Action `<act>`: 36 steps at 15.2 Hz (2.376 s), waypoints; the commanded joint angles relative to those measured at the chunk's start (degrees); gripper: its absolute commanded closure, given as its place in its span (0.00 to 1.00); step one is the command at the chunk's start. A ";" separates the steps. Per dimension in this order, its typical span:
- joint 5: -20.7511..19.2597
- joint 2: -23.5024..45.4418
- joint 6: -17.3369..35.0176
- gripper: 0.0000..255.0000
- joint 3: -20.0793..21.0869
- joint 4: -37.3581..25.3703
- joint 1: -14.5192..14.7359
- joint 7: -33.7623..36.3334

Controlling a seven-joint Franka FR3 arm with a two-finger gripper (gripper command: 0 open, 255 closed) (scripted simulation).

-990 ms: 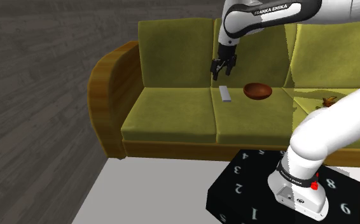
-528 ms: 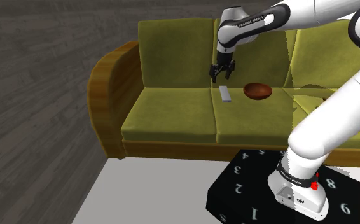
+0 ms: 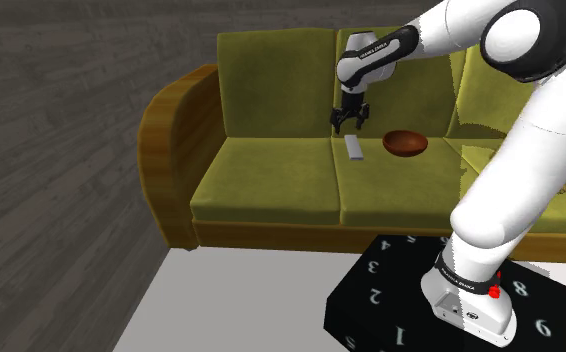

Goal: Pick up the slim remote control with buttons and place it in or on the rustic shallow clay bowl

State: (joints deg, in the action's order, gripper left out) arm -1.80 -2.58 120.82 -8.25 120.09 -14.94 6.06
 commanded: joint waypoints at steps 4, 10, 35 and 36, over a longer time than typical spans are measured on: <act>1.28 8.79 2.64 0.00 -2.17 -5.25 -2.23 1.28; 3.33 17.64 4.28 0.00 -4.15 -11.41 -4.96 2.17; 4.17 20.73 9.22 1.00 -3.90 -9.50 -5.30 1.62; 4.06 20.32 8.57 1.00 -3.95 -9.74 -5.27 1.68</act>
State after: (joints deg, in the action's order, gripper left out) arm 2.30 17.95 129.74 -12.17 110.50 -20.19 7.78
